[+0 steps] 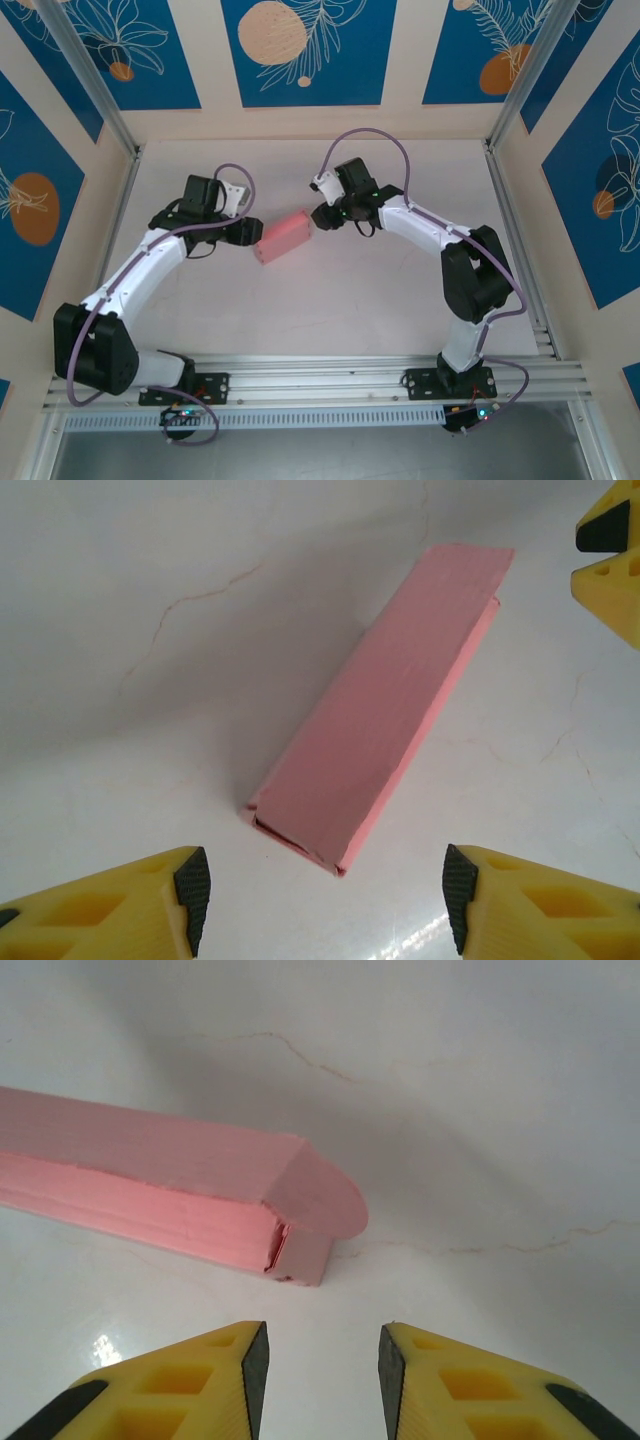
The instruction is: Fold the paper box
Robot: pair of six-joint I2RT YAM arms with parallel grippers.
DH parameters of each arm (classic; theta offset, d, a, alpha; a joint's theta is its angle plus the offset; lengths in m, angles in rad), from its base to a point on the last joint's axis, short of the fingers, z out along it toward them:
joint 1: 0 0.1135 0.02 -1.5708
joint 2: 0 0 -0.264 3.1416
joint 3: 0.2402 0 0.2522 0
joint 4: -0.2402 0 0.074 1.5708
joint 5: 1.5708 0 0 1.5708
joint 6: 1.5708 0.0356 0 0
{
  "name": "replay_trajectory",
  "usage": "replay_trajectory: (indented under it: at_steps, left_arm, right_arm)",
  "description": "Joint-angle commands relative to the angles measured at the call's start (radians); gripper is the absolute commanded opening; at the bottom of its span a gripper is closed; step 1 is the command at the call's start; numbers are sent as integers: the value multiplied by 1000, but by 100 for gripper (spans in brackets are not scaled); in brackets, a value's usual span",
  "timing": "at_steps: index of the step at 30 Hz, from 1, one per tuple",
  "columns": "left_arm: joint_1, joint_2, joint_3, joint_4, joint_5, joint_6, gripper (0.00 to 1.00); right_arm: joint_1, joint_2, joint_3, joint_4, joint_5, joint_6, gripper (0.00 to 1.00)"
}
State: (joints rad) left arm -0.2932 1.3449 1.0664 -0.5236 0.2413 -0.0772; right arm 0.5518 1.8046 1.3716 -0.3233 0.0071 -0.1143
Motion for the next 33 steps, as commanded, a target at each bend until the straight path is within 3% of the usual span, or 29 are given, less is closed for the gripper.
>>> replay_trajectory:
  at_steps: [1,7,12,20,33]
  left_arm:
    - [-5,6,-23,60,26,48,65]
    - [-5,11,-28,88,97,159,68]
    - [-14,12,-60,120,216,410,70]
    - [-24,21,-72,155,212,574,70]
    - [-81,136,-20,145,33,593,73]
  right_arm:
    - [-5,9,-20,73,-8,-51,37]
    - [-29,45,-8,103,-88,-112,38]
    - [-37,49,-43,142,-139,-156,42]
    - [-47,88,-25,144,-184,-195,44]
    - [-49,141,23,145,-145,-205,43]
